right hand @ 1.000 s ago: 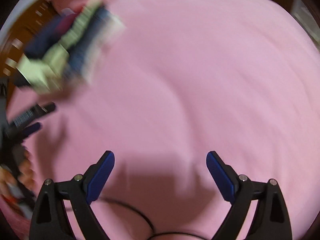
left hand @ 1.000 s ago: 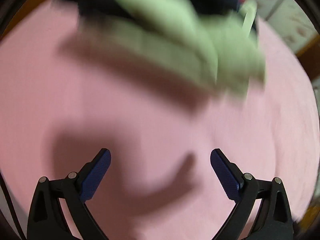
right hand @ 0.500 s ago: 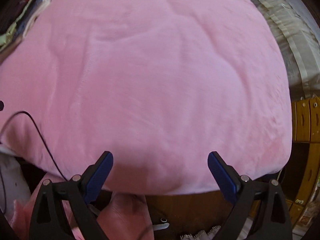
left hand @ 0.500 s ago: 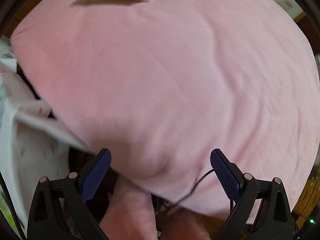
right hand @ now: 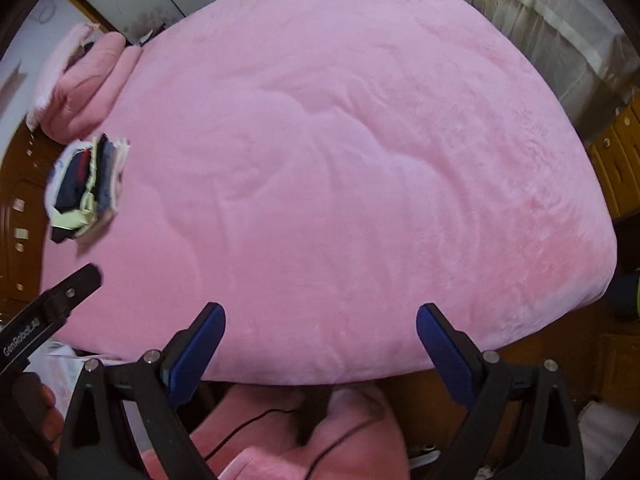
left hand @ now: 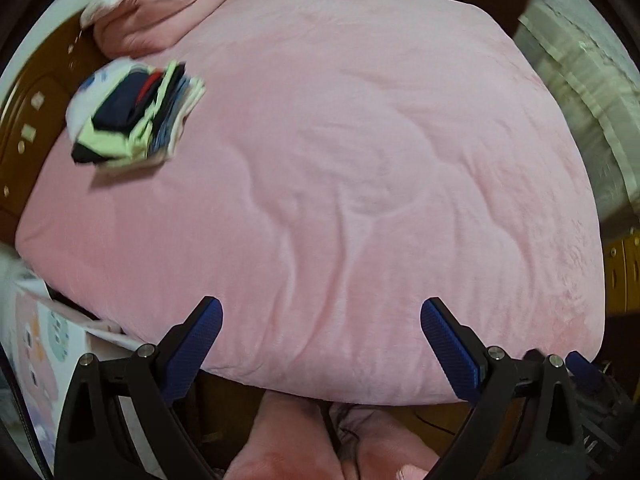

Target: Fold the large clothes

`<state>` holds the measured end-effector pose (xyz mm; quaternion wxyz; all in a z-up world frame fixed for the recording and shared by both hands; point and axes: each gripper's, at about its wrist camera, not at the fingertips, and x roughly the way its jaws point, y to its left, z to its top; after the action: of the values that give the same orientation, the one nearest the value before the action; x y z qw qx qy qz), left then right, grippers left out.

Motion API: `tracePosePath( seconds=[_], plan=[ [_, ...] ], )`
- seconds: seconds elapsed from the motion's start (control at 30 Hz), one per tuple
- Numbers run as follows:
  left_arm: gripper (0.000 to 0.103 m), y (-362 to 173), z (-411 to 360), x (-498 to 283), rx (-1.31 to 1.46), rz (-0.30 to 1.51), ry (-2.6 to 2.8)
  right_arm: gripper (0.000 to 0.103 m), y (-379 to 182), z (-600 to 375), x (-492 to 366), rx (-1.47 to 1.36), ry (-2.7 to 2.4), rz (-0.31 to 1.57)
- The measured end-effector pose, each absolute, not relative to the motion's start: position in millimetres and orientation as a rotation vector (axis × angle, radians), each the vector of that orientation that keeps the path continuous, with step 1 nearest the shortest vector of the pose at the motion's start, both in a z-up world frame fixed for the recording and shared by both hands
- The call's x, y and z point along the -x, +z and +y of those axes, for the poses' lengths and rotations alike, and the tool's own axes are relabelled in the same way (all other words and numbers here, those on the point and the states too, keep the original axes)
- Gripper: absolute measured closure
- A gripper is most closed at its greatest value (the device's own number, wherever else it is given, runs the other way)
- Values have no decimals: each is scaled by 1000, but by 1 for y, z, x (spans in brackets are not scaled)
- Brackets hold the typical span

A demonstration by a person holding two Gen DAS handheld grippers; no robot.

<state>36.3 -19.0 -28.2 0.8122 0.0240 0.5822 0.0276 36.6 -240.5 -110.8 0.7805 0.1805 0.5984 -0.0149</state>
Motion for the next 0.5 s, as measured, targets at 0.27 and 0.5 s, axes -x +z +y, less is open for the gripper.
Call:
tracePosePath(
  seconds=[0.27, 0.5],
  plan=[
    [4, -5, -31, -27, -78, 1183, 60, 6, -84, -229, -29, -272, -28, 1219],
    [4, 18, -32, -12, -117, 1074, 37, 6, -65, -225, -27, -299, -7, 1122]
  ],
)
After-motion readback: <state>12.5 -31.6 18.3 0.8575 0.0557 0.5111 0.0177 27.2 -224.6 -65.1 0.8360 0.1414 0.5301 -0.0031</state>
